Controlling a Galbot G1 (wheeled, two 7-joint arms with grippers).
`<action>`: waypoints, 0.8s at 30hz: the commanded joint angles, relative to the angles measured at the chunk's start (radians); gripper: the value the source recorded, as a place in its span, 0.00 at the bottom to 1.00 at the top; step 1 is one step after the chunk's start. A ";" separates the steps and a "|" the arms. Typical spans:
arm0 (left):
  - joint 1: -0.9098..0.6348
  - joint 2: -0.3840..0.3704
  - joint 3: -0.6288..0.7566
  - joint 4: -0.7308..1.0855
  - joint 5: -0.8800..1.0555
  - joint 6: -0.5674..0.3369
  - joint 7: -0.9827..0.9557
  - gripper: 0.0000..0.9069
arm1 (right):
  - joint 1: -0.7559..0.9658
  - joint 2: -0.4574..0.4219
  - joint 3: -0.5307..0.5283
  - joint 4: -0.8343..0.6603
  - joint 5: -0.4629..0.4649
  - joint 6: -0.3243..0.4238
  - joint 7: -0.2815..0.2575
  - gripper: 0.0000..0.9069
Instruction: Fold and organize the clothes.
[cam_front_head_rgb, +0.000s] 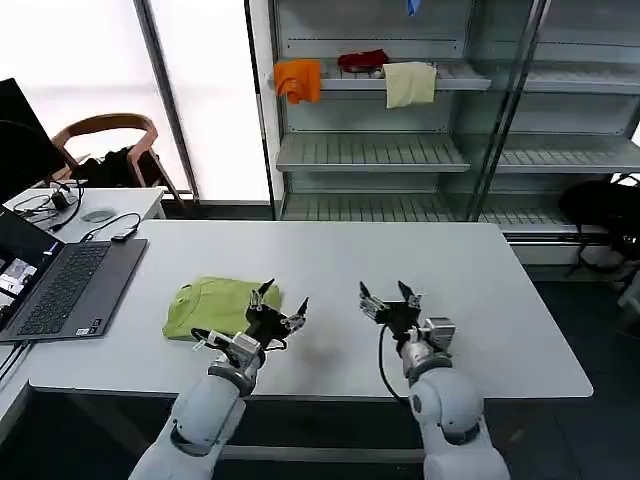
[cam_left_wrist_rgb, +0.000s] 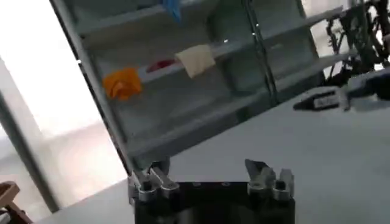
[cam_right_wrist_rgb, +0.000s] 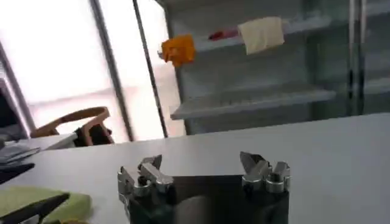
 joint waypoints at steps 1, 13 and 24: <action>0.101 0.018 -0.261 -0.126 -0.164 -0.007 -0.030 1.00 | 0.203 0.068 -0.302 -0.161 0.447 -0.062 0.250 1.00; 0.201 -0.005 -0.416 -0.115 -0.201 -0.028 -0.012 1.00 | 0.241 0.110 -0.395 -0.310 0.530 -0.063 0.436 1.00; 0.217 -0.008 -0.416 -0.091 -0.210 -0.030 -0.014 1.00 | 0.222 0.110 -0.393 -0.315 0.533 -0.067 0.422 1.00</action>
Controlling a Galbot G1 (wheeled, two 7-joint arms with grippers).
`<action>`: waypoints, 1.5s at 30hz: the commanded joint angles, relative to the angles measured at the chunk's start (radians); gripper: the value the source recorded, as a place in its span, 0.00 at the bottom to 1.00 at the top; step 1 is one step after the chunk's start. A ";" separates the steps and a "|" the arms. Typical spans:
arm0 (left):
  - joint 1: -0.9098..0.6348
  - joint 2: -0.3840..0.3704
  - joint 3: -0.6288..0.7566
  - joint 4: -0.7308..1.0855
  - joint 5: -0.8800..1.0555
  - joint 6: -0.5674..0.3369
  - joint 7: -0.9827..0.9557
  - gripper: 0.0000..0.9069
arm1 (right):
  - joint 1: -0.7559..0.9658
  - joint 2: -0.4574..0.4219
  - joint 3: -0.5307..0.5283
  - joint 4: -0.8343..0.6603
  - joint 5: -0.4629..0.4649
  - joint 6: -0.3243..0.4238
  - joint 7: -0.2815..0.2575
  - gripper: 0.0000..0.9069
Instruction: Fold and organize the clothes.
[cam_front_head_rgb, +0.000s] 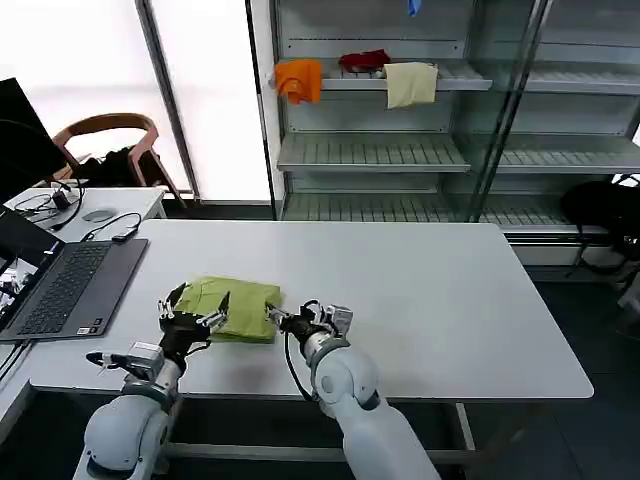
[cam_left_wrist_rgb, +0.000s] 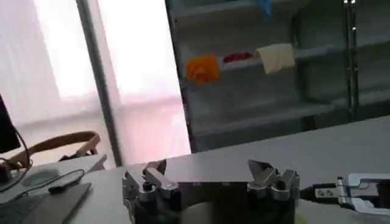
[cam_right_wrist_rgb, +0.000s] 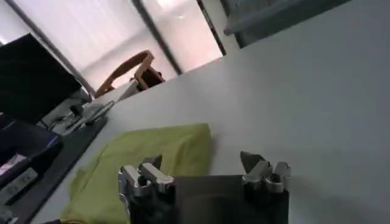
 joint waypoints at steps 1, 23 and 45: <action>0.037 -0.004 -0.062 -0.006 -0.028 -0.004 -0.003 1.00 | 0.029 0.049 -0.050 -0.066 0.061 -0.009 0.030 1.00; 0.051 -0.028 -0.046 -0.043 -0.019 0.001 -0.012 1.00 | 0.032 0.049 -0.032 -0.097 -0.019 -0.006 -0.156 0.00; 0.039 -0.024 -0.051 0.020 -0.013 -0.022 -0.015 1.00 | -0.031 -0.248 0.209 0.146 0.061 -0.006 -0.133 0.00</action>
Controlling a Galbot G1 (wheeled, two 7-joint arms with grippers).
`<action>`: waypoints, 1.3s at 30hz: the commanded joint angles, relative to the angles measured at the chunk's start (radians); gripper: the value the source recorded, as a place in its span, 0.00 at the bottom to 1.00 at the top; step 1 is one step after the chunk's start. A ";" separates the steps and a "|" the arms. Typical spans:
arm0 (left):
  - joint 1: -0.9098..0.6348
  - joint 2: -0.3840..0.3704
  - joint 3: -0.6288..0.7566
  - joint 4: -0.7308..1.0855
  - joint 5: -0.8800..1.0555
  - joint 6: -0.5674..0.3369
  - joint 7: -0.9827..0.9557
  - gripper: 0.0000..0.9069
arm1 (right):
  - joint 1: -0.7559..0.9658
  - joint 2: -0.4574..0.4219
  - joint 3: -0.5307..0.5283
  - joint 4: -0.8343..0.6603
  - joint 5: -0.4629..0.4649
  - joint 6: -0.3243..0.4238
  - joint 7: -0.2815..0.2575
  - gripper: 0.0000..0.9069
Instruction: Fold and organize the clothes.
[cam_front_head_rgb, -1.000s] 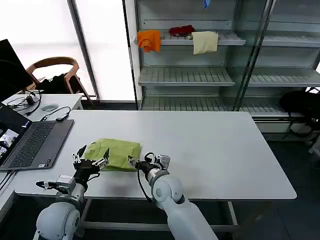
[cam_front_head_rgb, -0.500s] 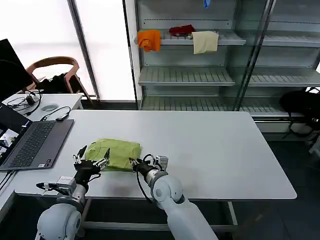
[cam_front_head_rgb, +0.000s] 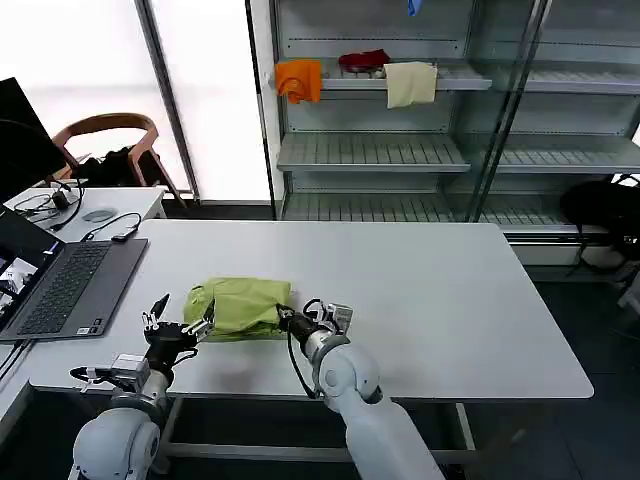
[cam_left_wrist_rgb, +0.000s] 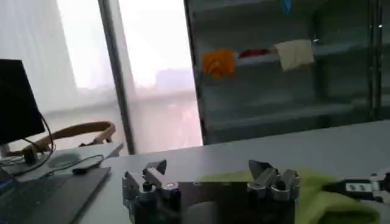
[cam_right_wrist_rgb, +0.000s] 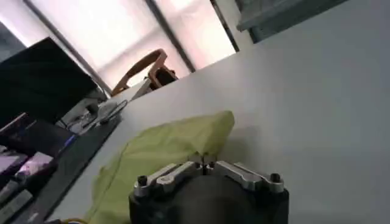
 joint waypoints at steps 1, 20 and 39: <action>-0.012 0.002 0.003 0.030 0.000 -0.004 0.001 1.00 | -0.049 -0.268 0.159 0.165 0.065 -0.001 -0.022 0.00; -0.049 0.000 0.025 0.086 0.004 -0.005 0.004 1.00 | -0.138 -0.372 0.267 0.125 -0.058 0.002 -0.112 0.00; -0.048 0.000 0.021 0.068 -0.048 -0.003 0.007 1.00 | -0.217 -0.291 0.262 0.239 -0.703 0.006 -0.243 1.00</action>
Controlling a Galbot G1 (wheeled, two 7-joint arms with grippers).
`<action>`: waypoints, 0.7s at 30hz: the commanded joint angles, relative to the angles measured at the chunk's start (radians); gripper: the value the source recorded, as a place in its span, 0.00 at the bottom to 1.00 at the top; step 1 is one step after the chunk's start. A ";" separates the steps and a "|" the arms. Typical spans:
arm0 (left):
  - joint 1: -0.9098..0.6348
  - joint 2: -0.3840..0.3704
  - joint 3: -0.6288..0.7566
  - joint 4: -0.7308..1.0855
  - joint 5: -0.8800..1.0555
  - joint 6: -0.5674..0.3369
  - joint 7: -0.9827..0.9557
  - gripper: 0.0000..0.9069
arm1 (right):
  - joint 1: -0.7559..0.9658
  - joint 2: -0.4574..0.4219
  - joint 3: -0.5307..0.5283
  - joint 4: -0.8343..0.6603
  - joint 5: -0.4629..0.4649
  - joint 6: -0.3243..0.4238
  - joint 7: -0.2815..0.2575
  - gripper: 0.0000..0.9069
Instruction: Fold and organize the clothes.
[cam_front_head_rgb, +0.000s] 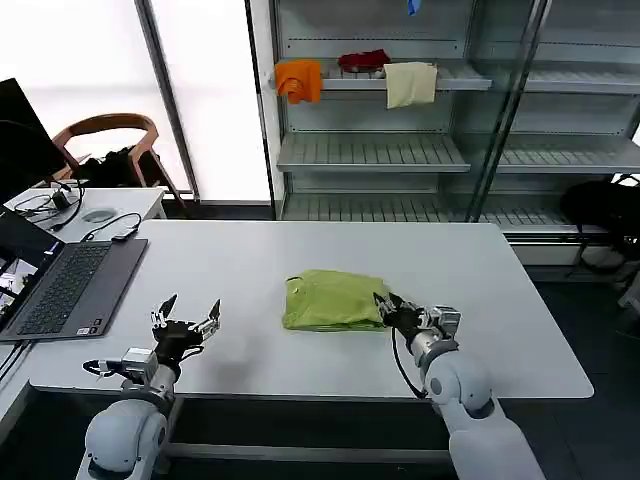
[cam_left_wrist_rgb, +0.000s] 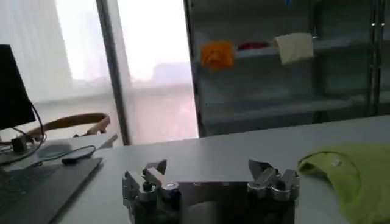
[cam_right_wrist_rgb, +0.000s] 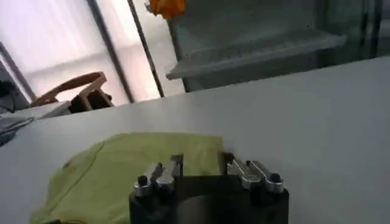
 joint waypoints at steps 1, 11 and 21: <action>0.000 0.001 -0.004 -0.005 -0.050 -0.004 0.003 1.00 | -0.098 0.009 0.028 0.088 -0.541 0.005 -0.081 1.00; -0.004 0.010 -0.014 0.023 -0.253 -0.030 0.003 1.00 | -0.203 -0.032 0.179 0.228 -0.558 0.046 -0.017 1.00; -0.009 0.014 -0.013 0.019 -0.255 -0.026 -0.016 1.00 | -0.258 -0.064 0.260 0.250 -0.595 0.071 -0.005 1.00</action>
